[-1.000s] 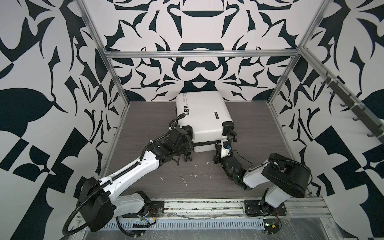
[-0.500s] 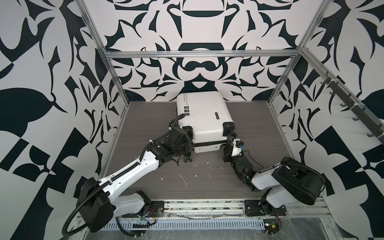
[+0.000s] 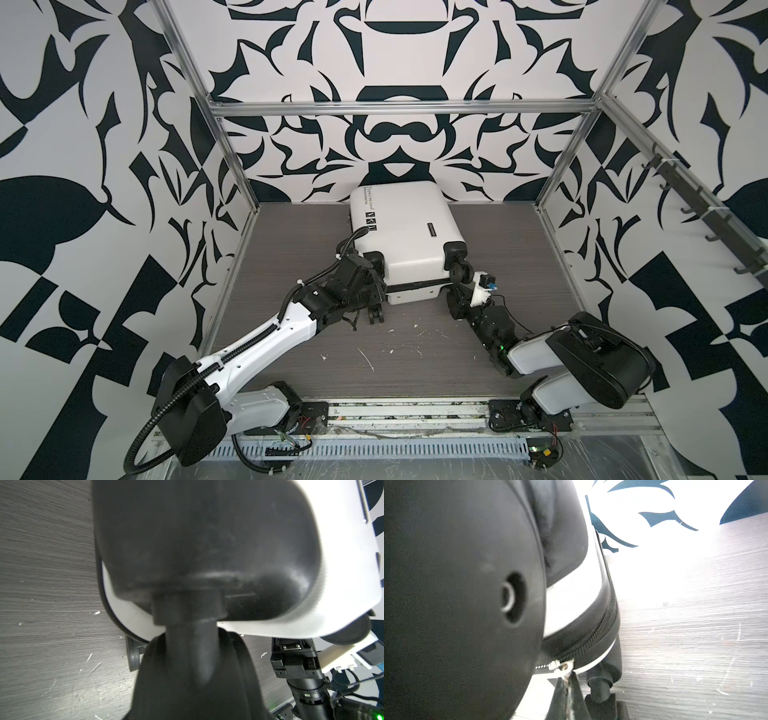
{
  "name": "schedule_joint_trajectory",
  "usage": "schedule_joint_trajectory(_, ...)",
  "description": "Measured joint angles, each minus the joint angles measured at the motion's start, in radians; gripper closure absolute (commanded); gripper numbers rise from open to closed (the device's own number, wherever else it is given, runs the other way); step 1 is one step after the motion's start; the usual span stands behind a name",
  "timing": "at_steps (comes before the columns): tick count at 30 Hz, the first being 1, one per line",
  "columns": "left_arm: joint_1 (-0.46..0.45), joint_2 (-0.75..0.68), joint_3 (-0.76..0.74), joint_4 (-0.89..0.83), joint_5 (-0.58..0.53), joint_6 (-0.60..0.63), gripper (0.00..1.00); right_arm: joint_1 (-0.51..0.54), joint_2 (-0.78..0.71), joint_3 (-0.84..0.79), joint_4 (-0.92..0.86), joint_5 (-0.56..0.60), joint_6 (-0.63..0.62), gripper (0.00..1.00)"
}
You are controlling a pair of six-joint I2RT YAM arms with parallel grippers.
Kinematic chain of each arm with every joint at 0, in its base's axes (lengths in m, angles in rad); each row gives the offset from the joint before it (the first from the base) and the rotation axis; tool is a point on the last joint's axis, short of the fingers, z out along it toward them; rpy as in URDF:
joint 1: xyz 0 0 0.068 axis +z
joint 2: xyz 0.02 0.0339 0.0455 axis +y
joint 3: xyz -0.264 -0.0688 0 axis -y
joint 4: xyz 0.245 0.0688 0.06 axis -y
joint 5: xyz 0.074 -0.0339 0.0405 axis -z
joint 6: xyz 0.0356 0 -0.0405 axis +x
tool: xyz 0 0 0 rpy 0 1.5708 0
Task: Pack the luggage
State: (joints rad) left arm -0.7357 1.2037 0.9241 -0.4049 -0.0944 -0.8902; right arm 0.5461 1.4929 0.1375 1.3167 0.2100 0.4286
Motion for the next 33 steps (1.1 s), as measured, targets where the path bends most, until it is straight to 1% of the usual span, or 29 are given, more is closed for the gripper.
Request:
schedule_joint_trajectory(10,0.012,-0.009,0.000,-0.014,0.006,0.010,1.00,-0.039,-0.031,0.000,-0.036,-0.074,0.018,1.00)
schedule_joint_trajectory(16,0.022,-0.024,-0.001,-0.041,0.006,0.025,1.00,-0.084,-0.088,0.004,-0.115,-0.098,0.016,1.00)
schedule_joint_trajectory(23,0.023,-0.026,-0.001,-0.045,0.005,0.029,1.00,-0.129,-0.134,0.028,-0.213,-0.170,0.009,1.00)
schedule_joint_trajectory(28,0.029,-0.029,-0.001,-0.051,-0.008,0.029,1.00,-0.166,-0.127,0.071,-0.272,-0.249,-0.005,1.00)
schedule_joint_trajectory(33,0.039,-0.035,-0.001,-0.065,-0.019,0.031,1.00,-0.220,-0.093,0.130,-0.322,-0.368,-0.012,1.00)
